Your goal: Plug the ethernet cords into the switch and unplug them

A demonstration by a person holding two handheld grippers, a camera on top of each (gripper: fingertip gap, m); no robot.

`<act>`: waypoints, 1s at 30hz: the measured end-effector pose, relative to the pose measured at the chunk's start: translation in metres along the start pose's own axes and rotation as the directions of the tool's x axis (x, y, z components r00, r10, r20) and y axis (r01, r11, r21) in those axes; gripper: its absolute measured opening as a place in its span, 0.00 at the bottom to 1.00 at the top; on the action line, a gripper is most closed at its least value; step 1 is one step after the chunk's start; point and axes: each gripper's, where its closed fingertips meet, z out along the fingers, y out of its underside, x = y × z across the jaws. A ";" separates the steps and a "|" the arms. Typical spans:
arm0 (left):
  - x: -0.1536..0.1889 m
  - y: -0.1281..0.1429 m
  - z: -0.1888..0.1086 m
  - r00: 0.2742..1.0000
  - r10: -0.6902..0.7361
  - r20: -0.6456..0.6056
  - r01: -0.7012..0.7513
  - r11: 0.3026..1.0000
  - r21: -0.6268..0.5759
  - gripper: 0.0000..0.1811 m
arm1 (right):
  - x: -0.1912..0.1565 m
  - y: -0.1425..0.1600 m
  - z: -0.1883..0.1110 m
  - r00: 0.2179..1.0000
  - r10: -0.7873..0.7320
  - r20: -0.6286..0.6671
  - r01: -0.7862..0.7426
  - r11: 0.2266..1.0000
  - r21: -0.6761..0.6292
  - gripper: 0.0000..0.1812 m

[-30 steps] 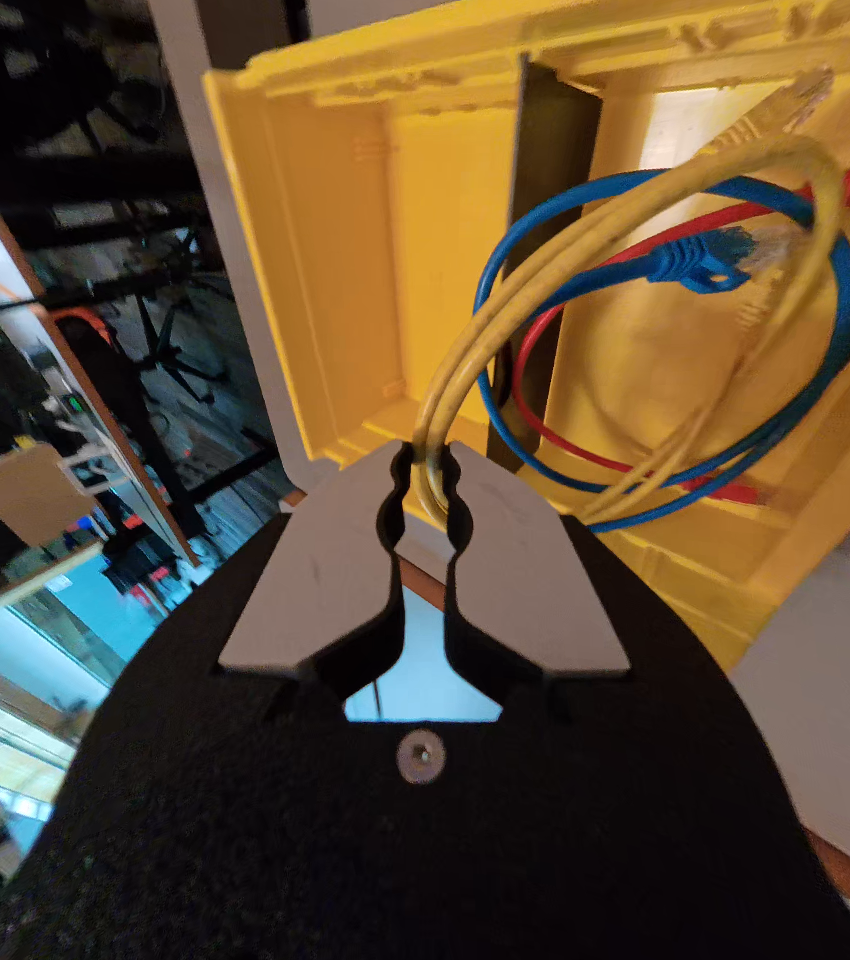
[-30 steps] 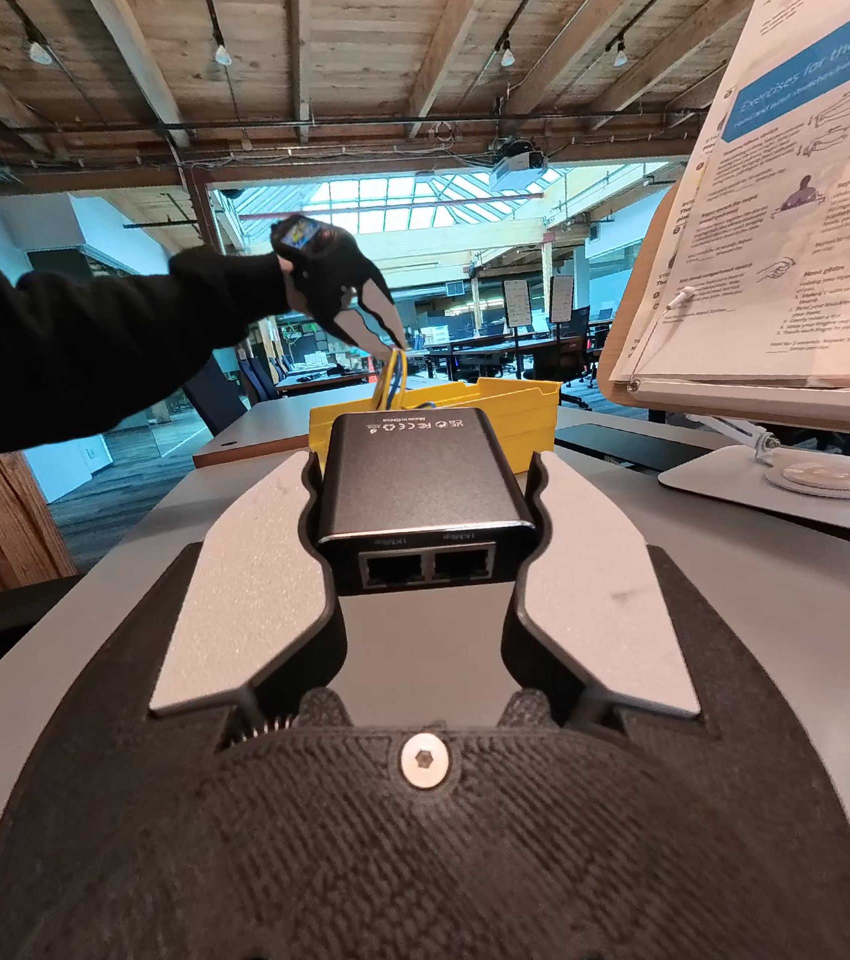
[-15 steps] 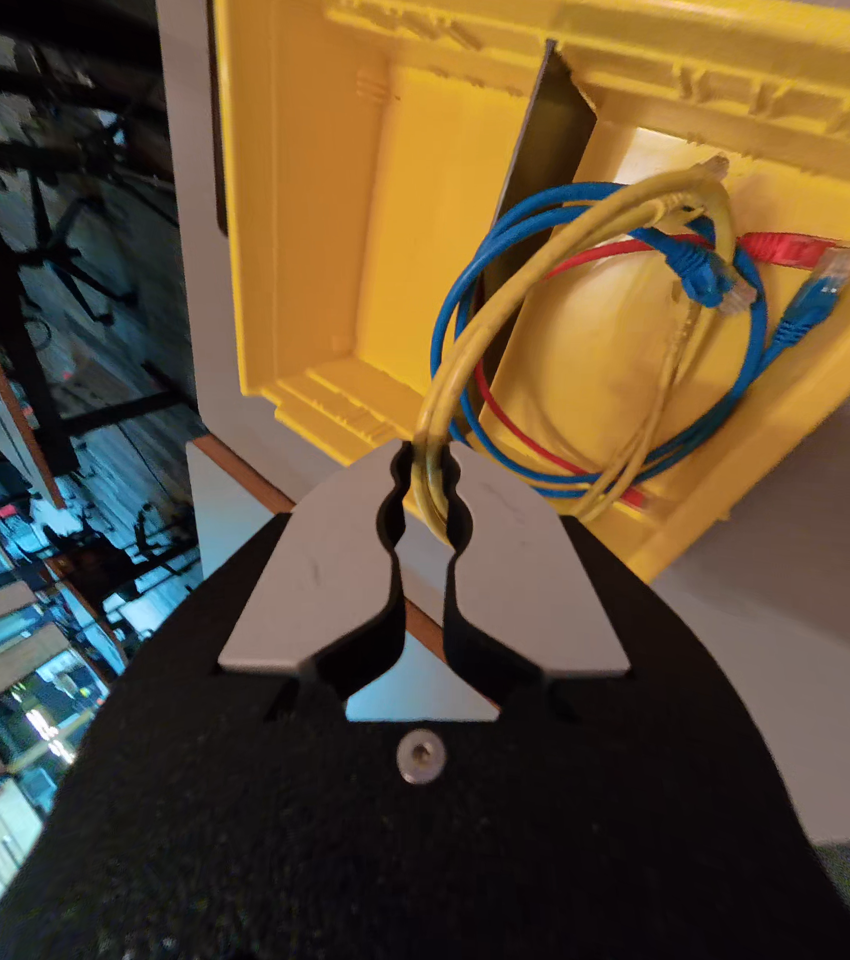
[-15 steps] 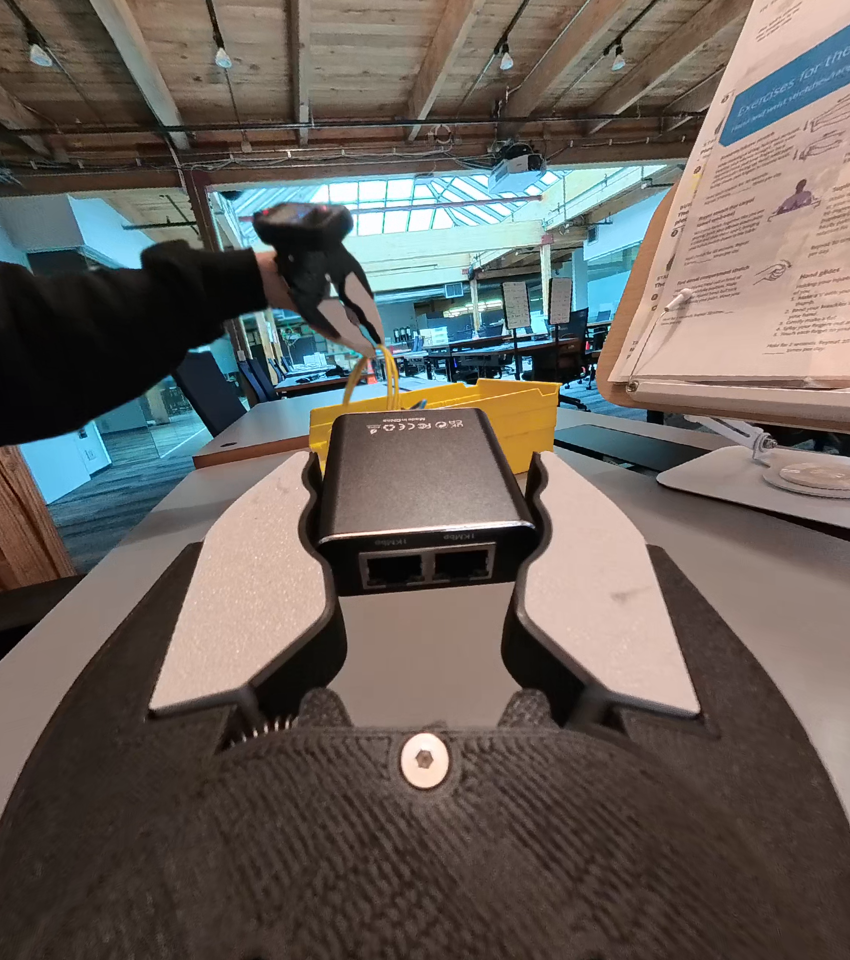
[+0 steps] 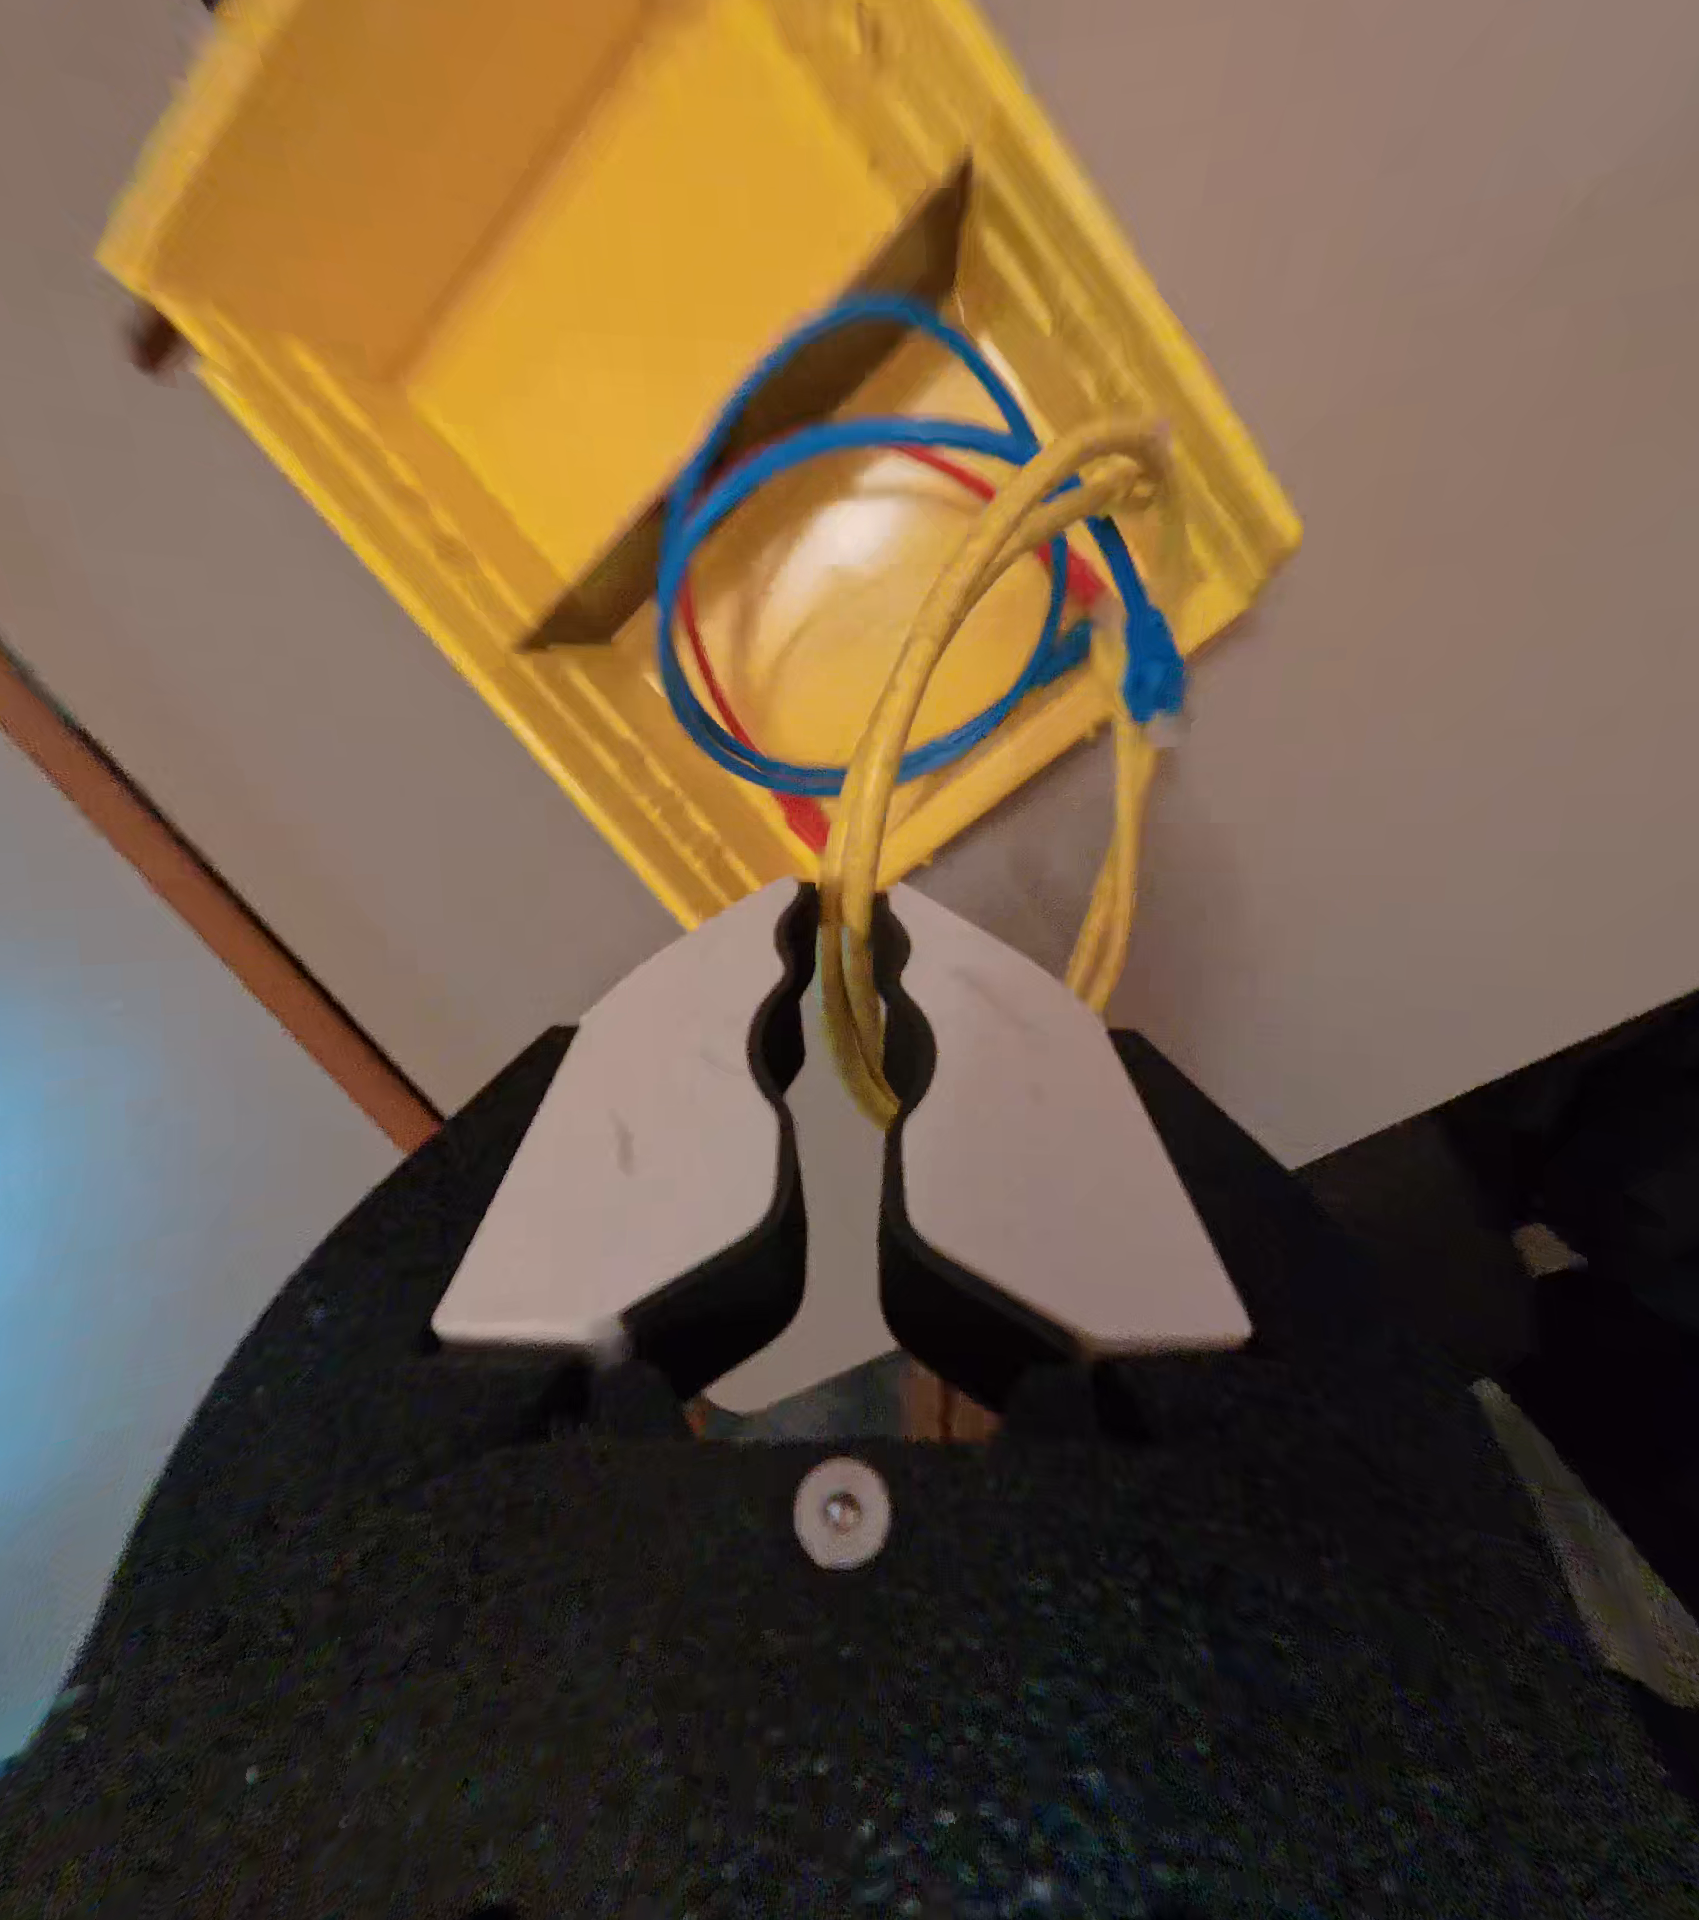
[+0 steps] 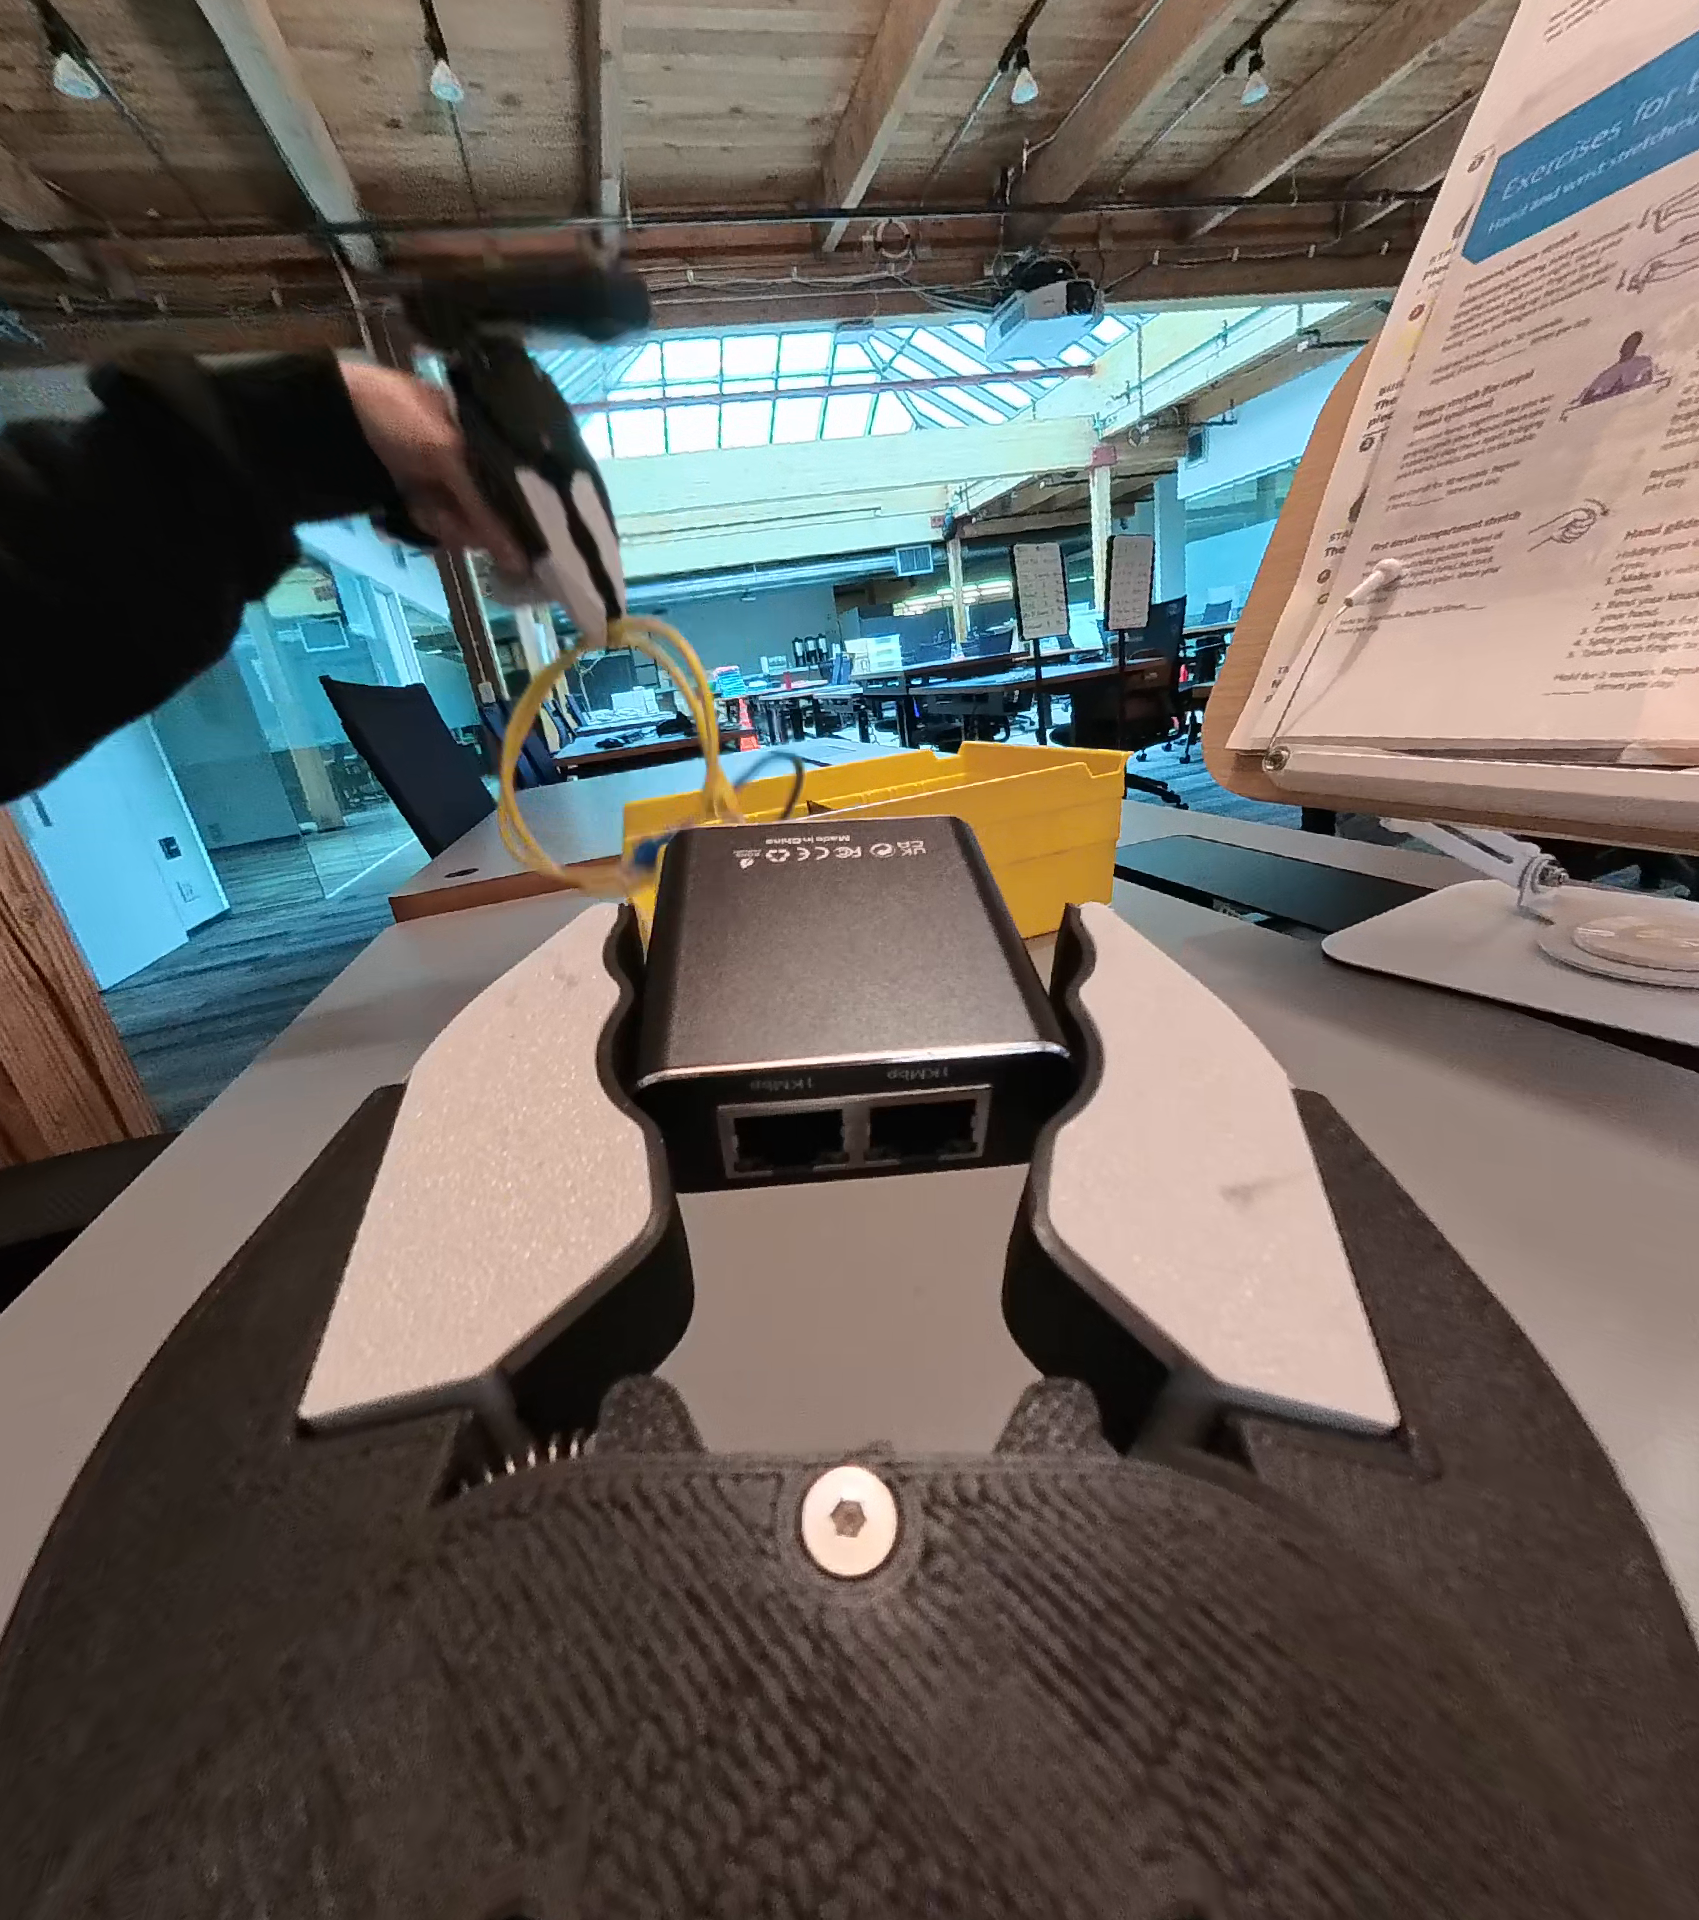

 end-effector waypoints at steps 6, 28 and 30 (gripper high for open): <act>0.035 0.040 0.072 0.991 0.000 -0.137 -0.019 0.991 -0.132 0.04 | -0.001 0.000 0.000 1.000 -0.010 -0.001 0.010 1.000 0.002 0.41; 0.204 -0.038 0.015 0.743 0.107 -0.661 0.180 0.919 0.351 0.03 | -0.008 -0.014 -0.008 0.999 -0.036 0.040 0.035 0.999 0.023 0.41; 0.228 -0.052 0.043 0.730 0.087 -0.678 0.204 0.919 0.338 0.03 | -0.011 -0.023 -0.013 0.998 -0.049 0.031 0.048 0.998 0.050 0.41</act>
